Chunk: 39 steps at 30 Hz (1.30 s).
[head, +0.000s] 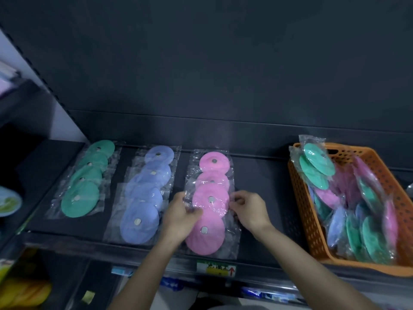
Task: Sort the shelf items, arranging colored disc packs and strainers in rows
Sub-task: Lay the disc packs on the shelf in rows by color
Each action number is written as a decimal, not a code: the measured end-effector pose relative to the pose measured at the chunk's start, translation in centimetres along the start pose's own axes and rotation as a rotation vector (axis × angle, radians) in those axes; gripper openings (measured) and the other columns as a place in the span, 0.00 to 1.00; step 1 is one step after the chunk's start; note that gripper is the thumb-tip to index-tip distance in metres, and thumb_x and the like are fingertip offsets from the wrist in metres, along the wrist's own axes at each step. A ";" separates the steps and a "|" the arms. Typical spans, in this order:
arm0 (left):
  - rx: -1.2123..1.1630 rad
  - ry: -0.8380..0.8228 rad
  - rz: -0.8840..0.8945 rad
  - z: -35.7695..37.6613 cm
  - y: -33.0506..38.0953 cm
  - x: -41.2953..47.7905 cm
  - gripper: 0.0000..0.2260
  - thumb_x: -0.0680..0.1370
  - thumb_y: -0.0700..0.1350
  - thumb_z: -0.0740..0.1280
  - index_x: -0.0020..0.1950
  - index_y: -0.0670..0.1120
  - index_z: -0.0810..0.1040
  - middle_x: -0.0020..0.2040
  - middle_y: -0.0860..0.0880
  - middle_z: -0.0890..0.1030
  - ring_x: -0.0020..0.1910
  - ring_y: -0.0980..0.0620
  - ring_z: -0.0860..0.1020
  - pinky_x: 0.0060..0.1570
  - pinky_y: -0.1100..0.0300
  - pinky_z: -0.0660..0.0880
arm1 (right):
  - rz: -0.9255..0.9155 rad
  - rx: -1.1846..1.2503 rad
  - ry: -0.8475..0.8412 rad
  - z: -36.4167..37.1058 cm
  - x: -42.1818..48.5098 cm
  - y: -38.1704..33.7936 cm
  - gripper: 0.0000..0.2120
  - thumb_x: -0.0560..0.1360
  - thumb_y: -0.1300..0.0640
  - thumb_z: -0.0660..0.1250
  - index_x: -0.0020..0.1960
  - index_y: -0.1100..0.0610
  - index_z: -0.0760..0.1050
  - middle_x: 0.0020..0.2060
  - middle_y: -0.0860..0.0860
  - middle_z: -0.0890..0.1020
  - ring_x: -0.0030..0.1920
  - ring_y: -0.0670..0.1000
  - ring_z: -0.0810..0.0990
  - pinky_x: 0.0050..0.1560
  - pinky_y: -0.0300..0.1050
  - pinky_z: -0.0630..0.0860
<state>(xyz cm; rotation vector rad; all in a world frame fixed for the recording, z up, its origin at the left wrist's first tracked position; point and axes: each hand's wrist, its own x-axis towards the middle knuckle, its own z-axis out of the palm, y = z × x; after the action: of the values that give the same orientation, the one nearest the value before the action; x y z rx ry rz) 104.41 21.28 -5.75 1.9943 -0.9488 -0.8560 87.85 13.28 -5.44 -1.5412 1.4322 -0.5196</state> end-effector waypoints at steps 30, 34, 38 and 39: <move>0.462 -0.252 0.337 -0.9 -0.7 1.8 0.37 0.73 0.54 0.70 0.76 0.56 0.55 0.78 0.53 0.42 0.77 0.52 0.42 0.73 0.50 0.53 | -0.311 -0.348 -0.006 -0.1 -1.0 0.8 0.29 0.70 0.52 0.73 0.69 0.50 0.68 0.59 0.49 0.71 0.55 0.45 0.73 0.60 0.41 0.73; 0.472 -0.199 0.421 -1.0 0.1 3.8 0.31 0.76 0.54 0.66 0.76 0.52 0.57 0.79 0.49 0.46 0.77 0.50 0.44 0.72 0.57 0.48 | -0.410 -0.469 -0.181 0.3 -1.2 1.2 0.47 0.66 0.38 0.72 0.76 0.40 0.46 0.76 0.45 0.42 0.75 0.47 0.43 0.71 0.44 0.56; 0.516 -0.239 0.424 -0.4 1.0 6.7 0.26 0.80 0.56 0.57 0.77 0.51 0.56 0.79 0.49 0.48 0.77 0.50 0.43 0.73 0.57 0.46 | -0.371 -0.585 -0.290 0.6 -0.2 1.0 0.50 0.65 0.33 0.70 0.77 0.46 0.47 0.76 0.46 0.37 0.75 0.48 0.37 0.75 0.46 0.49; 0.523 -0.244 0.404 -0.2 1.2 7.5 0.26 0.81 0.57 0.55 0.77 0.51 0.56 0.79 0.48 0.48 0.77 0.49 0.44 0.73 0.57 0.45 | -0.352 -0.603 -0.303 0.7 0.1 0.9 0.51 0.65 0.33 0.69 0.77 0.47 0.46 0.76 0.48 0.38 0.76 0.48 0.37 0.76 0.46 0.48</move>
<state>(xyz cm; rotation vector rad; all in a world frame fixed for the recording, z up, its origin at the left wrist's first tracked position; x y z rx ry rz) 107.96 14.61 -6.46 2.0255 -1.7936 -0.6733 87.91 13.56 -6.55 -2.2644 1.1345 -0.0333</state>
